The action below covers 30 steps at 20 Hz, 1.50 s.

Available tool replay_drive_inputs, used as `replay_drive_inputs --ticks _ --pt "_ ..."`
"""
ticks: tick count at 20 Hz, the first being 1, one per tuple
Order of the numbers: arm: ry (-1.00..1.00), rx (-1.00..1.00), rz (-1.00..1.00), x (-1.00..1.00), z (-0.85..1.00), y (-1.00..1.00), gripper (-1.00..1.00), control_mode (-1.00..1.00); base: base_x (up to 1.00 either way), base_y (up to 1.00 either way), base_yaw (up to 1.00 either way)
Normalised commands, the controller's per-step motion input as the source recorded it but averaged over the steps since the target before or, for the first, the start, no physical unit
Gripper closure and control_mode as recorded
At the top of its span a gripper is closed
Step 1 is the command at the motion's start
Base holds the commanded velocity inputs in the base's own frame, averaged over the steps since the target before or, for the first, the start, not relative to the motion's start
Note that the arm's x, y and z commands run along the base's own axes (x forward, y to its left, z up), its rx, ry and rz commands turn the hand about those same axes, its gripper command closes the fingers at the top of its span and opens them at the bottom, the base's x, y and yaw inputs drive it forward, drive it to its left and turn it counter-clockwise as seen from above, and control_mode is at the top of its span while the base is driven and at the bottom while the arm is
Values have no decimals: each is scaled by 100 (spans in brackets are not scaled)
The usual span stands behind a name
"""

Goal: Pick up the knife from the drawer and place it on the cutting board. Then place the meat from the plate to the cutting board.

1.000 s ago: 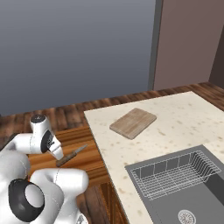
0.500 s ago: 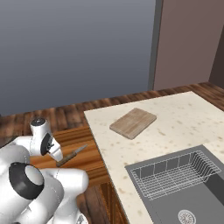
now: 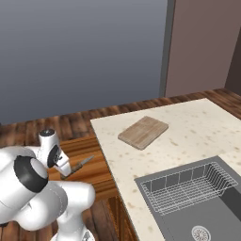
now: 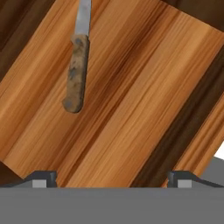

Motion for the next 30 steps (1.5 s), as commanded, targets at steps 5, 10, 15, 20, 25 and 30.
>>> replay_drive_inputs --ticks 5,10,15,20,25,30 --pt "0 0 0 11 -9 -1 -100 -100 0 0 0" --pt "0 0 0 21 -11 0 -100 -100 0 0 0" --pt "-2 0 0 23 -16 0 -100 -100 0 0 0" --pt "-1 0 0 12 -8 0 -100 -100 0 0 0" --pt "0 0 0 20 -15 0 -100 -100 0 0 0" --pt "0 0 0 24 -28 0 -100 -100 0 0 0"
